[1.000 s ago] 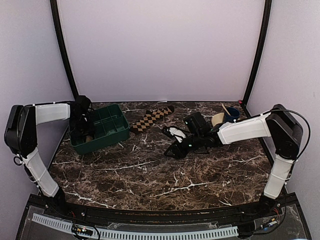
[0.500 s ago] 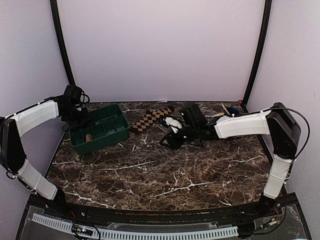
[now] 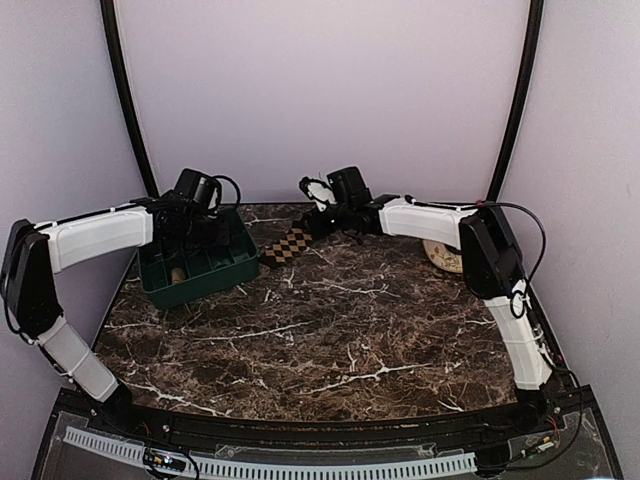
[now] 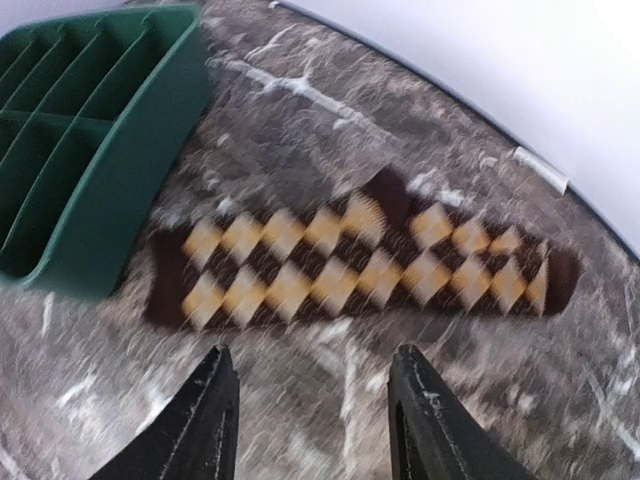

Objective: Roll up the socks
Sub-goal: Move the sock to the center of the board.

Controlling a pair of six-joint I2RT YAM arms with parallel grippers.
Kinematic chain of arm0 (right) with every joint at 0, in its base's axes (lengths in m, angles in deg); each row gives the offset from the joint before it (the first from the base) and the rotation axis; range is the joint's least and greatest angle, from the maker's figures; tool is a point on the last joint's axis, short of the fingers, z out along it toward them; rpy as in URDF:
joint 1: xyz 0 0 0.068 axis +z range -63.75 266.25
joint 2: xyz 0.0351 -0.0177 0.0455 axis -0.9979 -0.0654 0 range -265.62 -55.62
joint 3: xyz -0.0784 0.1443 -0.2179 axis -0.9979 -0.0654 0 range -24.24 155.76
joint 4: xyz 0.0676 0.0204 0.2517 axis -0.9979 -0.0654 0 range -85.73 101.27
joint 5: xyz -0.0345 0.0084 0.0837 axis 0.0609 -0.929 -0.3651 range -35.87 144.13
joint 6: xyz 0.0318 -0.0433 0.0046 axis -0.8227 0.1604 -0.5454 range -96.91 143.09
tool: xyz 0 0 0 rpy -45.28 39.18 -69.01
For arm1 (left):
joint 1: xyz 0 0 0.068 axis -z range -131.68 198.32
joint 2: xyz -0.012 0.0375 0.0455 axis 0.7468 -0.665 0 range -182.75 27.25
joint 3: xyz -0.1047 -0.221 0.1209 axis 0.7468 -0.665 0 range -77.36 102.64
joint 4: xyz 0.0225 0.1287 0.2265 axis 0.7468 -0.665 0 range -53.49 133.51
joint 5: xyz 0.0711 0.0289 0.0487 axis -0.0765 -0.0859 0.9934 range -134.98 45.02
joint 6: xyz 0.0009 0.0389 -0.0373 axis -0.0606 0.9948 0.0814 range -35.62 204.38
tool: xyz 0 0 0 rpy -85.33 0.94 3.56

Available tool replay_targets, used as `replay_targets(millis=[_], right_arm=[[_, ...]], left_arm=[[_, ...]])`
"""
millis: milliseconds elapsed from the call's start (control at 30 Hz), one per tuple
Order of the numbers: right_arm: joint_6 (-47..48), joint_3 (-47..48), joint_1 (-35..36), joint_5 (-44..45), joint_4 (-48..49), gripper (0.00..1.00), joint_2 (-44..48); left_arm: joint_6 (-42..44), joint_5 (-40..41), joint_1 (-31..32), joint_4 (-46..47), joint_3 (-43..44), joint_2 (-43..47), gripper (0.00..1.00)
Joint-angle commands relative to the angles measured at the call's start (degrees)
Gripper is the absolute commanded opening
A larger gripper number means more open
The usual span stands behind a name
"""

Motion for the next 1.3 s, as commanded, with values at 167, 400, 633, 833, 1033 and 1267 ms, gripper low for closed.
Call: replay_targets(millis=[167, 400, 633, 833, 1033, 1267], right_arm=[[4.4, 24.0, -1.3, -3.4, -4.4, 0.55, -17.6], [2.0, 30.1, -0.4, -5.1, -2.9, 0.65, -24.0], [1.5, 37.2, 0.8, -3.5, -8.2, 0.74, -27.9], [-4.2, 38.4, 0.8, -4.6, -14.3, 0.70, -28.1], [-10.0, 39.2, 0.3, -7.0, -20.0, 0.65, -28.9], [-14.6, 40.2, -0.4, -8.3, -23.3, 0.57, -29.7]], left_arm=[[4.8, -0.3, 5.0, 10.3, 4.1, -10.7, 0.42], [5.3, -0.4, 6.8, 11.8, 7.0, -15.9, 0.42], [4.3, -0.2, 7.3, 11.8, 6.7, -16.1, 0.42], [3.1, -0.2, 7.3, 9.4, 6.7, -15.6, 0.42], [2.0, -0.6, 7.3, 6.7, 6.6, -15.4, 0.43], [1.8, -0.9, 7.3, 5.2, 6.0, -15.3, 0.43]])
